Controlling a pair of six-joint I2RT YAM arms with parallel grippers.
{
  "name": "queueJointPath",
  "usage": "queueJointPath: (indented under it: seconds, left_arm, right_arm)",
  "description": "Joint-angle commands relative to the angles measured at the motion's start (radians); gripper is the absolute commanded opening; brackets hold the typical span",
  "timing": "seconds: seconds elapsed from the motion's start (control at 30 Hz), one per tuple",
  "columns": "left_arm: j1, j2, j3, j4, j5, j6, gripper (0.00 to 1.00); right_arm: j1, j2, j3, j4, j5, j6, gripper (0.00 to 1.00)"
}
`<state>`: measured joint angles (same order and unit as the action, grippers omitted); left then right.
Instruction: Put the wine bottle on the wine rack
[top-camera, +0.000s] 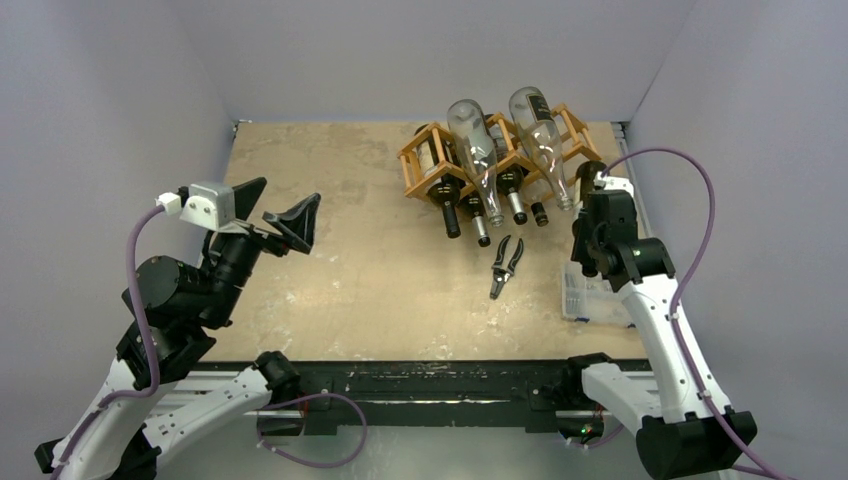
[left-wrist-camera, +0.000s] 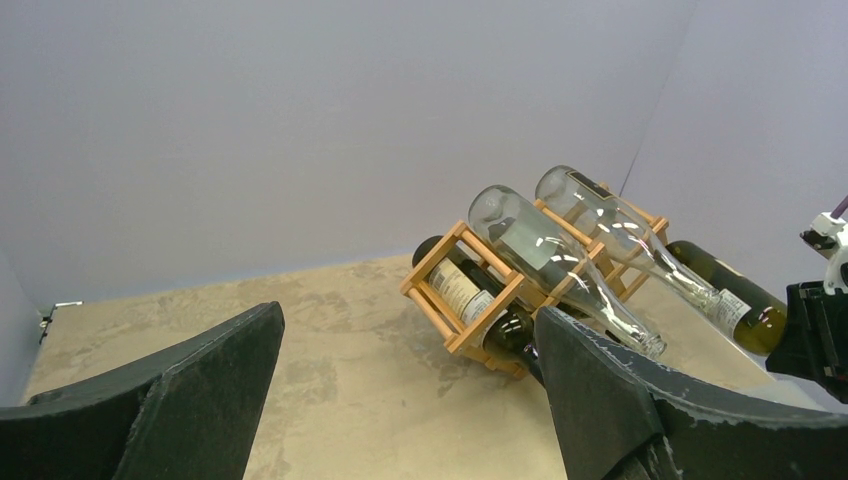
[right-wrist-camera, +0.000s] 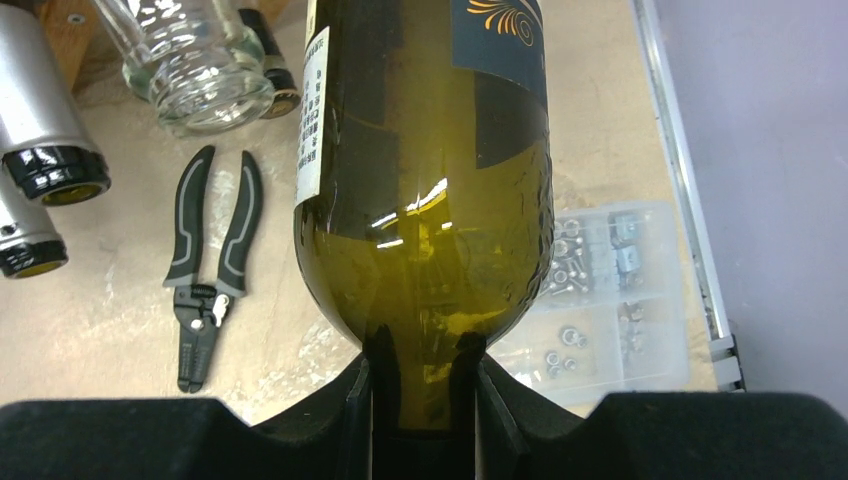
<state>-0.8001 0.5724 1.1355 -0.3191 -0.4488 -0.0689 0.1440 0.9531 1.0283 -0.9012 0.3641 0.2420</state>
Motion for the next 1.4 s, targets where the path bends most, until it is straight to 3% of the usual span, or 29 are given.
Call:
queueJointPath:
  seconds: [0.0, 0.37, 0.73, 1.03, 1.2, 1.37]
  left_arm:
    - [-0.005, -0.003, 0.024, 0.016, 0.013, -0.019, 0.97]
    - [-0.006, 0.006, 0.023, 0.017, 0.021, -0.025, 0.96]
    - [-0.012, 0.013, 0.025, 0.012, 0.03, -0.032, 0.95]
    - [-0.035, 0.018, 0.023, 0.014, 0.023, -0.021, 0.95]
    - [-0.041, 0.018, 0.023, 0.015, 0.023, -0.019, 0.94]
    - [-0.054, 0.024, 0.021, 0.017, 0.011, -0.008, 0.94]
  right_arm:
    - [0.002, -0.005, 0.032, 0.128, -0.031, -0.017, 0.0]
    - [-0.001, -0.02, -0.091, 0.353, -0.053, -0.119, 0.0]
    - [-0.011, -0.029, -0.245, 0.739, -0.177, -0.337, 0.0]
    - [-0.248, 0.067, -0.198, 0.767, -0.425, -0.438, 0.0]
    - [-0.294, 0.169, -0.135, 0.735, -0.526, -0.518, 0.0]
    - [-0.337, 0.236, -0.084, 0.759, -0.588, -0.498, 0.0]
